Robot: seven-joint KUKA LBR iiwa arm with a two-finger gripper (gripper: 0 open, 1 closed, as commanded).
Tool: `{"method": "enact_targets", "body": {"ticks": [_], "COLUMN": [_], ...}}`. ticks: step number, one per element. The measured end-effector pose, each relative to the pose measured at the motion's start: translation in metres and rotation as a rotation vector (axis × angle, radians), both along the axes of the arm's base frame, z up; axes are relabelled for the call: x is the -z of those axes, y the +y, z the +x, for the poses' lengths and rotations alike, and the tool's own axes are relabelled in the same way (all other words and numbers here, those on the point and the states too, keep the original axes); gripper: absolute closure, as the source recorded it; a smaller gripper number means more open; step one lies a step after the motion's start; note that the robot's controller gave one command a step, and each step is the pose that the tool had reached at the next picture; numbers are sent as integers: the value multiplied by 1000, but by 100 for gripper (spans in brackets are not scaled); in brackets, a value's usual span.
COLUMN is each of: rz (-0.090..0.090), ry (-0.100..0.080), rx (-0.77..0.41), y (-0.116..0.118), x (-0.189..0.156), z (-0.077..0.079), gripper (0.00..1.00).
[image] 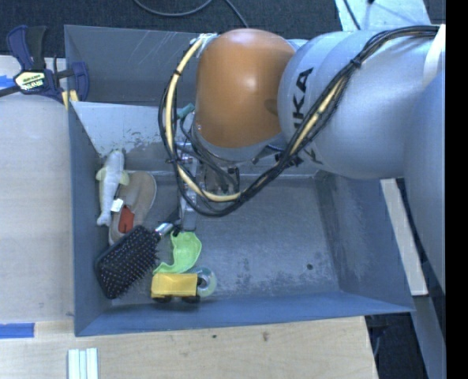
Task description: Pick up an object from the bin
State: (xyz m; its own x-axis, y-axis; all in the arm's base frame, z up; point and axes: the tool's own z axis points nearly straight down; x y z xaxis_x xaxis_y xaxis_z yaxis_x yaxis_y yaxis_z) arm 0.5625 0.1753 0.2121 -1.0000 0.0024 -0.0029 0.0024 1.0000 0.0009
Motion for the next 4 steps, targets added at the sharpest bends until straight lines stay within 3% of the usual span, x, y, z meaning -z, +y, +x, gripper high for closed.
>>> {"method": "enact_targets", "body": {"ticks": [1, 2, 3, 4], "rz": [0, 1, 0, -1], "ry": [0, -7, -4, -1], "rx": [0, -65, -188, -221], "y": [0, -4, -10, -7], "x": [0, 31, 77, 101], "z": [0, -13, -20, -22], "gripper": [0, 0, 0, 0]}}
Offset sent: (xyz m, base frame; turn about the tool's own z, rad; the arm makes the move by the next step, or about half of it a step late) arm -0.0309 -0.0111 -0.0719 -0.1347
